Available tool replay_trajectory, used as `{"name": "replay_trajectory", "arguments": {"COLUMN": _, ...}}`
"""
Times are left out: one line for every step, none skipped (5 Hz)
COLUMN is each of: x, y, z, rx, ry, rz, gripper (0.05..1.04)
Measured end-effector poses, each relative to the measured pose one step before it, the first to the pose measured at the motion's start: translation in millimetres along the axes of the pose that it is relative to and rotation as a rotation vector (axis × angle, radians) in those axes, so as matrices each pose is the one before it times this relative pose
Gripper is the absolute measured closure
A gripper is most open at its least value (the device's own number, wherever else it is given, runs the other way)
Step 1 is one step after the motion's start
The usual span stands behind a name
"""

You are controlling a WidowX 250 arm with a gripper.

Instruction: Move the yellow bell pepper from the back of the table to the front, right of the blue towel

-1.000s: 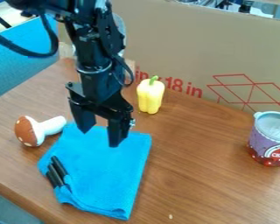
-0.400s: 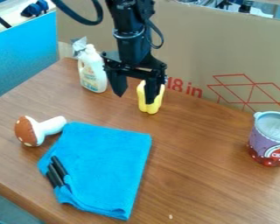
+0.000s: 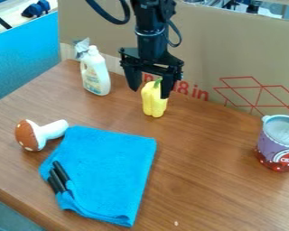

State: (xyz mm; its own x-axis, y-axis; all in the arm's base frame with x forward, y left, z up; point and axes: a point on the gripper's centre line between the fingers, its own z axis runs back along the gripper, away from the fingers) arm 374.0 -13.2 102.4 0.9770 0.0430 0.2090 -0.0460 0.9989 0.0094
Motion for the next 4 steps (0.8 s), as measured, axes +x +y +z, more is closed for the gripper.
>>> {"name": "replay_trajectory", "arguments": {"x": 8.38, "y": -0.92, "z": -5.65, "rx": -0.0003, "ry": -0.0031, "rz": -0.0046, "gripper": 0.083}}
{"name": "replay_trajectory", "arguments": {"x": 5.20, "y": -3.49, "z": -1.85, "rx": -0.0020, "ry": -0.0047, "rz": -0.0104, "gripper": 0.083}}
{"name": "replay_trajectory", "arguments": {"x": 4.90, "y": -2.95, "z": -5.88, "rx": 0.0102, "ry": 0.0062, "rz": -0.0040, "gripper": 0.083}}
{"name": "replay_trajectory", "arguments": {"x": 7.69, "y": -0.62, "z": -3.66, "rx": 0.0008, "ry": -0.0063, "rz": 0.0072, "gripper": 0.083}}
